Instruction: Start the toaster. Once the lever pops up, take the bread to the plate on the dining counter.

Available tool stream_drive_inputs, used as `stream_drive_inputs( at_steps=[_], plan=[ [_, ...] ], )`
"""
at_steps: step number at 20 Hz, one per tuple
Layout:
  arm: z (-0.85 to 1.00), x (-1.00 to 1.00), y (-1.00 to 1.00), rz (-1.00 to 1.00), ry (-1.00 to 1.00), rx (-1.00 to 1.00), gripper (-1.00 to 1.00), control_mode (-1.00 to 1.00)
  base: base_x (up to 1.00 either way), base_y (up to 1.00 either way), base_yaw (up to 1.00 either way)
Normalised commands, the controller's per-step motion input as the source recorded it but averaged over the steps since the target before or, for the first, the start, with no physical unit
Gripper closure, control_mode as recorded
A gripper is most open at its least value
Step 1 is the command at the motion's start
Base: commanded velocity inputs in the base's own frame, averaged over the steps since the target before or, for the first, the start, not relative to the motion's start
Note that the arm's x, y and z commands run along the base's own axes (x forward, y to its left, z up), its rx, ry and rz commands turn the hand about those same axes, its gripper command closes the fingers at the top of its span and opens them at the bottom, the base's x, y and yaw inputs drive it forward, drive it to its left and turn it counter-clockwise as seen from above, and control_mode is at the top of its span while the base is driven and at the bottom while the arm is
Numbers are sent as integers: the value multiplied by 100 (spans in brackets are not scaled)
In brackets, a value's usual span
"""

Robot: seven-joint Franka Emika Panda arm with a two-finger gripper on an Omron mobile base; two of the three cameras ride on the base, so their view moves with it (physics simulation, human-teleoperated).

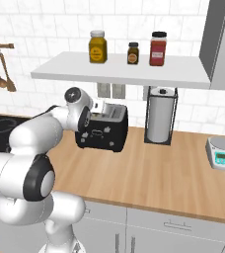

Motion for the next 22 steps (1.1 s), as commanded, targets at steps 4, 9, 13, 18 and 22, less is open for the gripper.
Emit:
stream_drive_inputs(
  at_steps=[4, 9, 13, 18, 22],
  plan=[
    [0, 0, 5, 0, -1, 0, 100, -100, 0, 0, 0],
    [0, 3, 28, 0, 0, 0, 100, -100, 0, 0, 0],
    [0, 3, 25, 0, 0, 0, 100, -100, 0, 0, 0],
    [0, 4, 6, 0, 0, 0, -100, -100, 0, 0, 0],
    [0, 4, 0, 0, 0, 0, -100, -100, 0, 0, 0]
  ],
)
